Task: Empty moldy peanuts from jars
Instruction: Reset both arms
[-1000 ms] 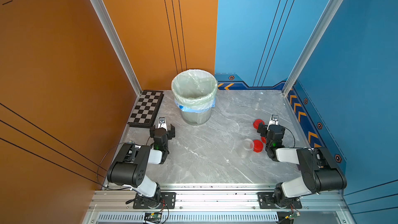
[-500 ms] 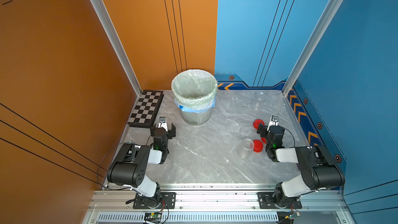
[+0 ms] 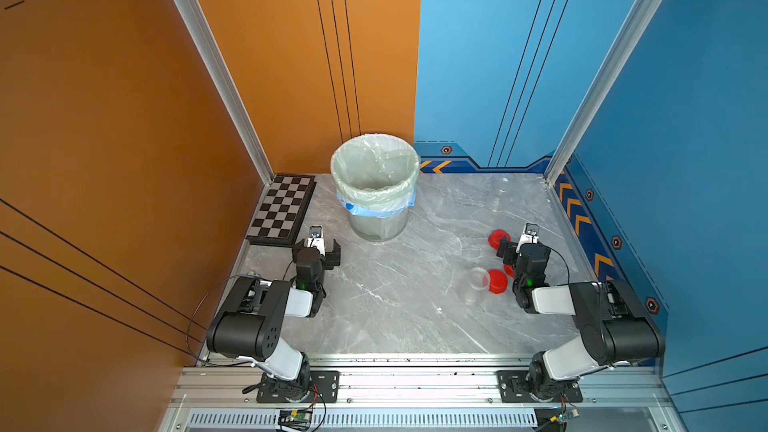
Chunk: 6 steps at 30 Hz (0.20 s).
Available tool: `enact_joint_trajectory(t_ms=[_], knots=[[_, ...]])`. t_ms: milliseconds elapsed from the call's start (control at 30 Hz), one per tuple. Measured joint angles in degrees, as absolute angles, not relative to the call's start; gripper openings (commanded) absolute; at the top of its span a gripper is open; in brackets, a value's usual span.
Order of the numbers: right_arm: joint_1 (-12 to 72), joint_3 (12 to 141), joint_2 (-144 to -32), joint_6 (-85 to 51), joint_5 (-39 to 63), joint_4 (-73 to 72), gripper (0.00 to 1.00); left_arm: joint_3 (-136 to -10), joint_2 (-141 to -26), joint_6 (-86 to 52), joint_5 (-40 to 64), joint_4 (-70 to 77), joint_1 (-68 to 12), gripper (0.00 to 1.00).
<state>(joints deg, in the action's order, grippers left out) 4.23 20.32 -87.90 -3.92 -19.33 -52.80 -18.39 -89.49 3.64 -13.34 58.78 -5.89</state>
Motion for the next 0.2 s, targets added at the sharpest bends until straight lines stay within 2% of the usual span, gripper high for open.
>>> enact_joint_trajectory(t_ms=[200], knots=[[4.23, 20.32, -87.9, -3.92, -19.31, -52.77, 1.0, -18.39, -89.49, 3.64, -12.95, 58.89, -5.89, 0.98]])
